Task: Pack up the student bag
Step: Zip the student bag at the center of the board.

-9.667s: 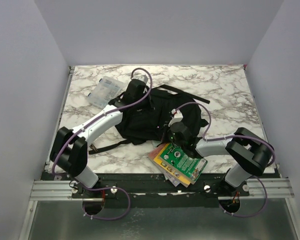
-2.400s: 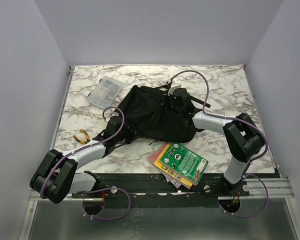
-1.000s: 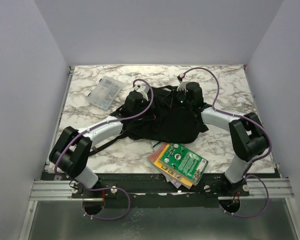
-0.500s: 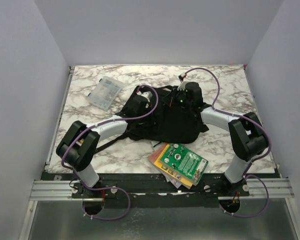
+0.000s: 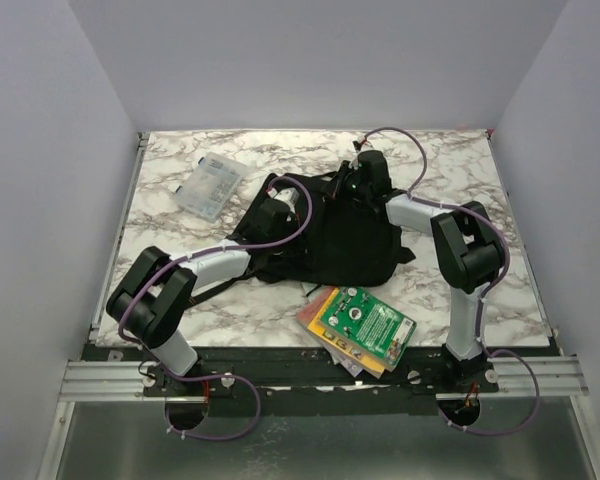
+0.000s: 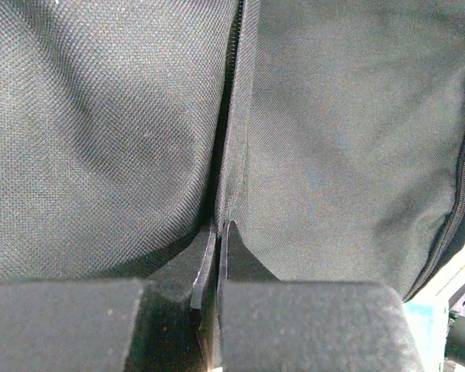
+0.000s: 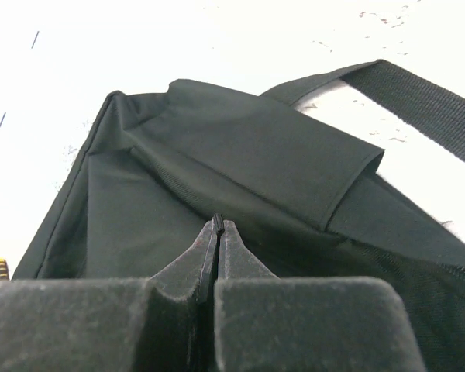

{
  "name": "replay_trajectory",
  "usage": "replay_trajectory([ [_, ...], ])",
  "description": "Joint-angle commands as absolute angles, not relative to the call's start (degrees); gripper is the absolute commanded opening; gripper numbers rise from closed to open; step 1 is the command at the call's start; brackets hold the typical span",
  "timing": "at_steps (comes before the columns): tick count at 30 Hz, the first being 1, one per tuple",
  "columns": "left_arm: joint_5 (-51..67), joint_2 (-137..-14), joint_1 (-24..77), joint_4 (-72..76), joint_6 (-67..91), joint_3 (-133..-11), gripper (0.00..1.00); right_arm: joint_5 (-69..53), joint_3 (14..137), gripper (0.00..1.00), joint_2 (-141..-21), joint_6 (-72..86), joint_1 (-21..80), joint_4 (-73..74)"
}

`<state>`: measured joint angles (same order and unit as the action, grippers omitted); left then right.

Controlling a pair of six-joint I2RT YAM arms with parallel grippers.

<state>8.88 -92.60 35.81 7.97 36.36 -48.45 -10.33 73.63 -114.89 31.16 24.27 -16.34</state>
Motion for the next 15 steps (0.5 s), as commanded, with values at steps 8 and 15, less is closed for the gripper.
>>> replay_trajectory([
  [8,14.8,-91.8,37.3,5.8,38.6,-42.6,0.0,-2.6,86.3,0.0,-122.4,28.3,18.8,-17.7],
  [15,19.3,-91.3,36.2,5.8,42.5,-46.0,0.0,-6.6,93.1,0.05,-123.8,23.2,18.8,-2.2],
])
